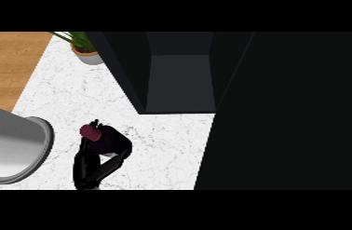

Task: Pick up the wine, place it into the cabinet and close the cabinet

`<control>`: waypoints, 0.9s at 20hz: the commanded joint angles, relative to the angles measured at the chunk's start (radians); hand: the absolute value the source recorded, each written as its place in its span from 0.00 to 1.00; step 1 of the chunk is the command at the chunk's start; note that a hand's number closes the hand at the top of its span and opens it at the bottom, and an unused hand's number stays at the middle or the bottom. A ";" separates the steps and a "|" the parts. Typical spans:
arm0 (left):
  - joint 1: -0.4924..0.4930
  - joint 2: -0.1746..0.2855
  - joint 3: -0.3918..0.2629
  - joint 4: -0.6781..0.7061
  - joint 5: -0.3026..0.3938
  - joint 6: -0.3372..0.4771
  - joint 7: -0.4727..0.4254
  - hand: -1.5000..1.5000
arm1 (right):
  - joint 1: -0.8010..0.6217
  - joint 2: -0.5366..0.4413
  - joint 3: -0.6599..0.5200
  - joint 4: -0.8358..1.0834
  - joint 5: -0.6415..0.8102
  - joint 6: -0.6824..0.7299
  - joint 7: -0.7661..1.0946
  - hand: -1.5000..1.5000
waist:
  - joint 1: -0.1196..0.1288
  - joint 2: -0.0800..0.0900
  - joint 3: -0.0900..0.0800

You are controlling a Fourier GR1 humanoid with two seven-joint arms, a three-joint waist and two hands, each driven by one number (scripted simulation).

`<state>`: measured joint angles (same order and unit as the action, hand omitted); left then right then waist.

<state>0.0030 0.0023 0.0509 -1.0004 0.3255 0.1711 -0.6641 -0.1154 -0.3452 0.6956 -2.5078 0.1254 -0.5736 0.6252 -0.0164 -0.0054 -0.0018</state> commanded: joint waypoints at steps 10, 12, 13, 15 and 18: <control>-0.041 0.018 -0.010 0.081 -0.027 0.039 -0.140 1.00 | 0.043 -0.070 -0.014 -0.174 0.090 0.000 0.046 0.00 | 0.006 0.002 0.001; -0.009 0.047 -0.065 0.076 -0.039 -0.081 -0.138 1.00 | 0.052 -0.088 -0.025 -0.202 0.055 -0.009 0.045 0.00 | -0.001 0.000 0.001; -0.091 0.118 -0.060 0.093 -0.029 -0.139 -0.049 1.00 | 0.053 -0.084 0.000 -0.161 0.063 -0.016 0.010 0.00 | -0.014 -0.001 0.000; -0.063 0.176 -0.101 0.105 -0.046 -0.280 -0.083 1.00 | 0.073 -0.087 0.001 -0.118 0.024 -0.011 -0.065 0.00 | -0.011 0.000 0.002; -0.055 0.205 -0.131 0.139 -0.059 -0.399 -0.132 1.00 | 0.045 -0.098 -0.021 -0.157 0.030 -0.018 0.005 0.00 | -0.006 0.001 0.000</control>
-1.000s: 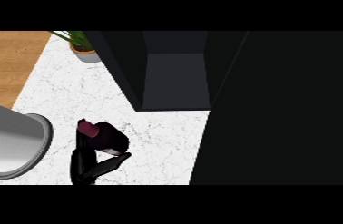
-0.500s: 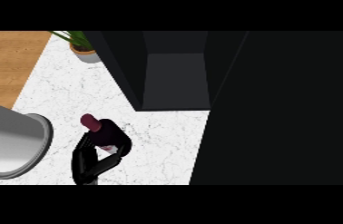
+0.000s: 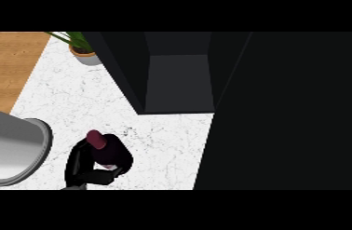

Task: Pick up the wine, place it into the cabinet and close the cabinet

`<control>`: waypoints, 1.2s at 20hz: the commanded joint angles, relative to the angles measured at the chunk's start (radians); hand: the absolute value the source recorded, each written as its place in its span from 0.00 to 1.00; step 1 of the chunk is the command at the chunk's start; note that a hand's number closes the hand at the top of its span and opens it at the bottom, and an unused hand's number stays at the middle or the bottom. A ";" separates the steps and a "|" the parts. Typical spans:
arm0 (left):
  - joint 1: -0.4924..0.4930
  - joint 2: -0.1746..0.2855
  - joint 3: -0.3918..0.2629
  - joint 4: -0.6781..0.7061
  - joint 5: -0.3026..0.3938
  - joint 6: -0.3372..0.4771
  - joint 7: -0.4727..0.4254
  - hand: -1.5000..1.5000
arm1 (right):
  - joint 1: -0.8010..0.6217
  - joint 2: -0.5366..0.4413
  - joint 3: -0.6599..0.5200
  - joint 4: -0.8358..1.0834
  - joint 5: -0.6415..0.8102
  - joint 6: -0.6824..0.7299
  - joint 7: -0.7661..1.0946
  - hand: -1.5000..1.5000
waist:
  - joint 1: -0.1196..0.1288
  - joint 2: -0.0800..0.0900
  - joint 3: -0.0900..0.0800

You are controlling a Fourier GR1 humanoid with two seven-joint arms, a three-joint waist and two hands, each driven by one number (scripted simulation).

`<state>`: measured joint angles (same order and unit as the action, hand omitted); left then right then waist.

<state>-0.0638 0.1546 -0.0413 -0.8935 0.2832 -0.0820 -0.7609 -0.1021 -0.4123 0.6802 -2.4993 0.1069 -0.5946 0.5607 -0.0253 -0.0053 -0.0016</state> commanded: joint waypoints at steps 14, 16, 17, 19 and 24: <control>0.017 -0.008 -0.116 -0.235 0.005 -0.188 0.168 1.00 | 0.135 -0.091 0.004 -0.224 0.074 -0.017 0.023 0.00 | 0.013 -0.001 0.001; 0.027 -0.032 -0.140 -0.290 -0.012 -0.154 0.200 1.00 | 0.130 -0.074 0.012 -0.195 0.058 -0.016 -0.024 0.00 | 0.016 0.000 0.002; 0.054 -0.023 -0.144 -0.341 -0.004 -0.153 0.232 1.00 | 0.121 -0.074 0.033 -0.197 0.088 -0.019 -0.006 0.00 | 0.018 -0.001 0.001; 0.063 -0.036 -0.158 -0.416 0.001 -0.137 0.273 1.00 | 0.104 -0.068 -0.018 -0.172 0.036 -0.012 -0.032 0.00 | 0.023 0.001 0.002; 0.044 -0.073 -0.188 -0.511 -0.021 -0.055 0.384 1.00 | 0.190 -0.145 0.011 -0.263 0.037 -0.018 -0.039 0.00 | 0.008 -0.002 0.002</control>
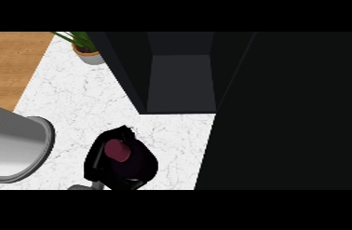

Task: Pick up the wine, place it into the cabinet and close the cabinet

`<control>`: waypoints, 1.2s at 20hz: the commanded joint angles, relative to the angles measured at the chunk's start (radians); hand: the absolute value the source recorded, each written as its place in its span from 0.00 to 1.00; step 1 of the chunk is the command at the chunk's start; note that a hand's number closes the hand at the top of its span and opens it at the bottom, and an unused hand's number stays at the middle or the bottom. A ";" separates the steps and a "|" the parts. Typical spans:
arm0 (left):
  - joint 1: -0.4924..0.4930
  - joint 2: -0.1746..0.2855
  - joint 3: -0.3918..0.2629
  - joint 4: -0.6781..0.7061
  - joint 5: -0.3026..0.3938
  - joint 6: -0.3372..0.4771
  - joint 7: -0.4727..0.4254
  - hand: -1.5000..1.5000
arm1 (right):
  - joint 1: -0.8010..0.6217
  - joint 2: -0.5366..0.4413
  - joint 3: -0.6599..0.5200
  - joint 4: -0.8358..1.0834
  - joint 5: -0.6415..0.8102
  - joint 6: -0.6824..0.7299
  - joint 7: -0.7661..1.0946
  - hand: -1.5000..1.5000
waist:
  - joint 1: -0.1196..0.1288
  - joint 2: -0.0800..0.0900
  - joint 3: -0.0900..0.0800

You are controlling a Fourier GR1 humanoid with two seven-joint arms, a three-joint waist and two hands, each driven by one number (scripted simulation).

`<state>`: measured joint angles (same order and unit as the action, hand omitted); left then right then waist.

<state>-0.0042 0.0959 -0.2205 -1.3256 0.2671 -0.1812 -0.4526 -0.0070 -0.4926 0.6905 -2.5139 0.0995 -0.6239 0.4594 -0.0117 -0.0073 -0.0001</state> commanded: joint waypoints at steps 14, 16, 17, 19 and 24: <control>-0.163 -0.096 -0.013 -0.060 -0.142 0.287 0.137 1.00 | 0.122 -0.086 -0.049 -0.220 -0.023 0.016 -0.002 0.00 | -0.004 0.005 0.000; -0.125 -0.085 -0.025 -0.068 -0.166 0.280 0.130 1.00 | 0.124 -0.097 -0.071 -0.244 -0.034 0.012 0.012 0.00 | -0.001 0.004 -0.001; -0.190 -0.077 0.022 -0.004 -0.152 0.265 0.111 1.00 | 0.146 -0.083 -0.065 -0.199 -0.060 0.025 -0.053 0.00 | -0.005 0.006 0.000; -0.264 -0.096 -0.023 0.059 -0.157 0.348 0.127 1.00 | 0.090 -0.086 -0.087 -0.213 -0.048 0.023 0.003 0.00 | -0.011 0.008 -0.001; -0.302 -0.096 0.007 0.121 -0.181 0.328 0.115 1.00 | 0.146 -0.092 -0.035 -0.237 -0.012 0.014 -0.011 0.00 | -0.011 0.005 -0.001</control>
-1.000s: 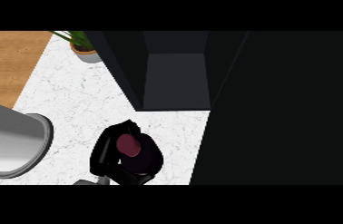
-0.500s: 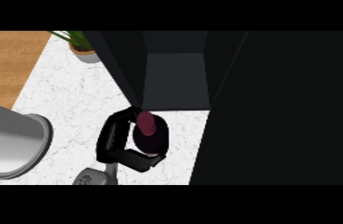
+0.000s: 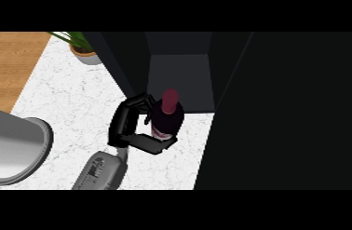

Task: Pick up the wine, place it into the cabinet and close the cabinet

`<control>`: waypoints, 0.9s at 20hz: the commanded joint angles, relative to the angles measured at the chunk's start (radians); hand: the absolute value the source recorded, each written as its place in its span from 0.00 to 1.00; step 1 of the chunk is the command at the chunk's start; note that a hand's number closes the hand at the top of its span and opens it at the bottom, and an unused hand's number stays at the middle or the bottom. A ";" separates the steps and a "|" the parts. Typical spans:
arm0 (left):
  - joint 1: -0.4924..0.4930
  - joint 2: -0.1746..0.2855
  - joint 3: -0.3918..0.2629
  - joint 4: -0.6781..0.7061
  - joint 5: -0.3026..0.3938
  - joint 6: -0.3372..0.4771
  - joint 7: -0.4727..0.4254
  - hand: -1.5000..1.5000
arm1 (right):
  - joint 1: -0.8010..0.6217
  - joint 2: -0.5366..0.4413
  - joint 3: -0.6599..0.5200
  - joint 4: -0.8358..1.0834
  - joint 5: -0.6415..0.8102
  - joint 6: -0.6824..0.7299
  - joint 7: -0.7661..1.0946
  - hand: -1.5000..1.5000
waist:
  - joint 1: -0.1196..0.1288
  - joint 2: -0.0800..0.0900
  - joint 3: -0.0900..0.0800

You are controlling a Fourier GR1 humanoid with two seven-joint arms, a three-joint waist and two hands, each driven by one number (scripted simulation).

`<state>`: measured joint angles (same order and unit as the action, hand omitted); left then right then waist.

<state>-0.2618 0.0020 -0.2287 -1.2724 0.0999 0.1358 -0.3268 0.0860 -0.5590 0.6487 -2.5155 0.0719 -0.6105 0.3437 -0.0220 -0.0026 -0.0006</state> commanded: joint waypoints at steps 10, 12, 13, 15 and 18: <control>-0.349 -0.002 0.068 0.333 0.062 0.042 0.005 1.00 | 0.077 0.005 0.020 -0.167 -0.036 0.023 -0.001 0.00 | -0.017 0.004 0.000; -0.344 -0.002 0.040 0.402 0.095 0.049 -0.066 1.00 | 0.086 -0.010 0.017 -0.194 0.018 0.010 0.034 0.00 | -0.017 0.004 -0.001; -0.374 -0.002 0.086 0.441 0.099 0.008 -0.071 1.00 | 0.112 -0.003 0.048 -0.166 -0.015 0.032 -0.050 0.00 | -0.020 0.005 0.000; -0.419 -0.002 0.091 0.476 0.112 0.021 -0.077 1.00 | 0.098 -0.019 -0.001 -0.194 -0.037 0.034 -0.001 0.00 | -0.017 0.005 0.000; -0.457 -0.002 0.049 0.525 0.165 0.063 -0.082 1.00 | 0.087 -0.009 0.003 -0.192 -0.037 0.027 0.022 0.00 | -0.019 0.005 -0.001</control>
<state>-0.6547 0.0001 -0.1777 -0.8260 0.2288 0.1861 -0.3926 0.1271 -0.5576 0.6363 -2.5122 0.0448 -0.5814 0.2724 -0.0427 0.0026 -0.0010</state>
